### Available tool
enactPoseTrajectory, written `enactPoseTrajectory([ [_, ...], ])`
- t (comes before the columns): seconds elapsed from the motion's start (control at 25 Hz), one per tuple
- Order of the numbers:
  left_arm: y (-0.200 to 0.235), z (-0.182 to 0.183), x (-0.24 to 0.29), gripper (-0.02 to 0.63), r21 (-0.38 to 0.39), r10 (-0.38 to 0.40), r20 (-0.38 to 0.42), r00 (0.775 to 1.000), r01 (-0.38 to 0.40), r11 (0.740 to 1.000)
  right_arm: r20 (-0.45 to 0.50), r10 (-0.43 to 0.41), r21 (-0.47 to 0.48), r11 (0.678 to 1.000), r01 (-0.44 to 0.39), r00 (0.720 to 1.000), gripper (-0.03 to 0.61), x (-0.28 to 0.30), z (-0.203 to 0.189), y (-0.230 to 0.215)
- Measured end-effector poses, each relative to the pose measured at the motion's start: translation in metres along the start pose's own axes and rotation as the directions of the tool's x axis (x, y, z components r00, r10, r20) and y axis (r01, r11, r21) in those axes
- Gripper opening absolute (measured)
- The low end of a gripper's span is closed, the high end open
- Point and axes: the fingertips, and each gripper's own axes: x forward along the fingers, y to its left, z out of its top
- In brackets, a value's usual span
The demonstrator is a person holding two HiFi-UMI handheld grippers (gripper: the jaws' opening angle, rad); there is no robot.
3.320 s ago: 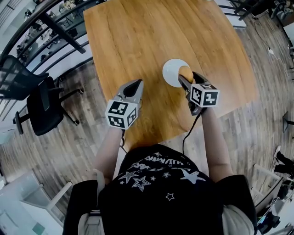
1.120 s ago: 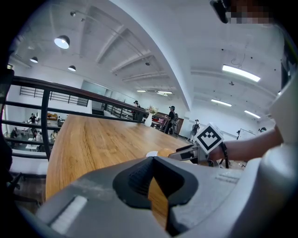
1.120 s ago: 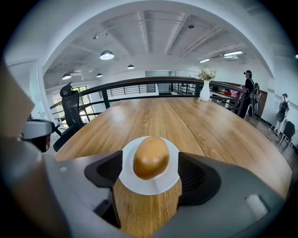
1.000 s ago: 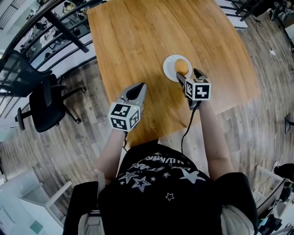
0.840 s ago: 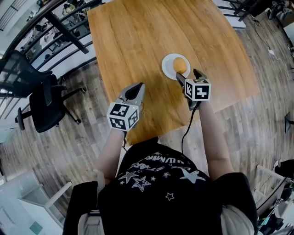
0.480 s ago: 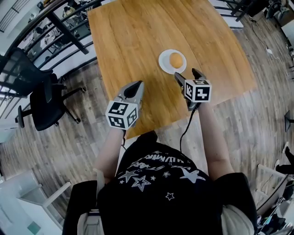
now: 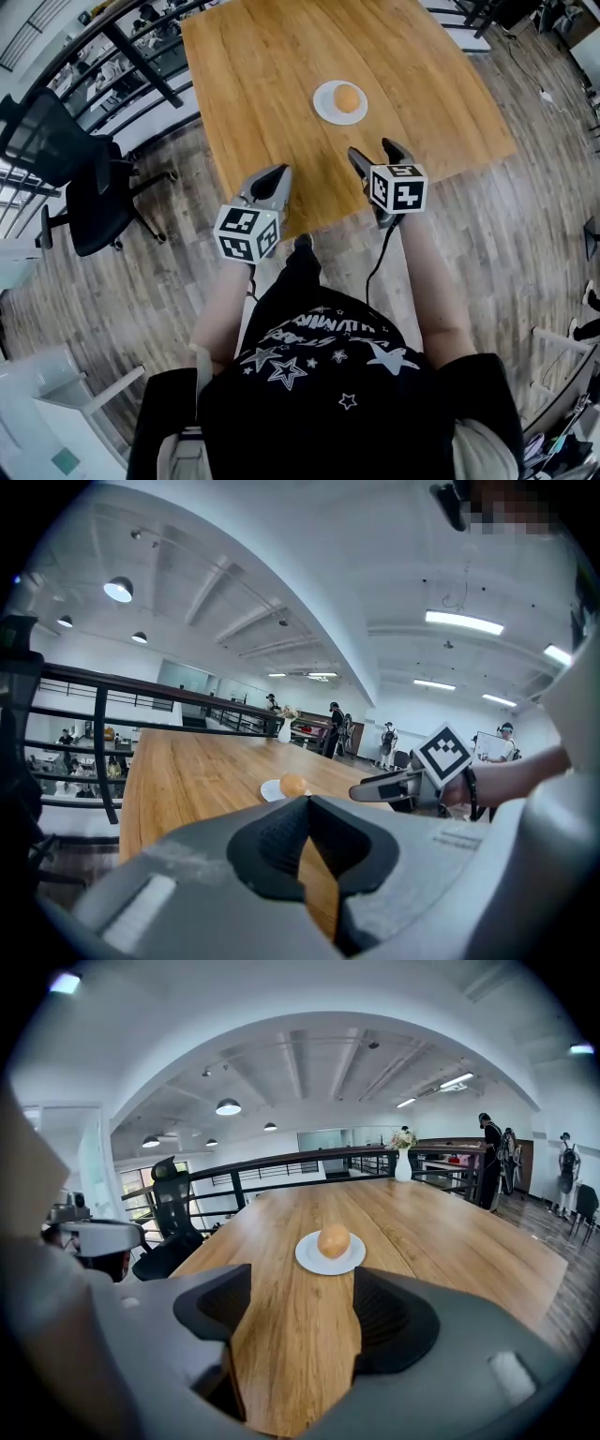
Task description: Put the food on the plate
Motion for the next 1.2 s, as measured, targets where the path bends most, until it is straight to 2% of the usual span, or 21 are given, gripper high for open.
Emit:
enactPoseTrajectory([
  [0.36, -0.051, -0.021, -0.049, 0.002, 0.005, 0.023, 0.017, 1.0, -0.023, 1.0, 0.038, 0.022, -0.004, 1.0, -0.022, 0.999, 0.3, -0.066, -0.027, 0.02],
  [0.72, -0.096, -0.043, -0.108, 0.002, 0.013, 0.05, 0.013, 0.999, -0.051, 0.999, 0.058, 0.031, 0.017, 0.999, -0.032, 0.998, 0.174, -0.124, -0.058, 0.044],
  [0.96, -0.1, -0.056, -0.141, 0.002, -0.001, 0.085, 0.017, 0.996, -0.085, 0.996, 0.061, 0.051, 0.011, 0.999, -0.052, 0.997, 0.115, -0.141, -0.07, 0.066],
  [1.12, -0.101, -0.062, -0.152, 0.002, -0.006, 0.096, 0.02, 0.995, -0.096, 0.995, 0.078, 0.037, 0.01, 0.999, -0.038, 0.996, 0.019, -0.148, -0.071, 0.072],
  [1.2, -0.098, -0.064, -0.156, 0.002, -0.009, 0.095, 0.019, 0.995, -0.095, 0.995, 0.12, 0.032, -0.009, 0.999, -0.031, 0.992, 0.003, -0.152, -0.065, 0.077],
])
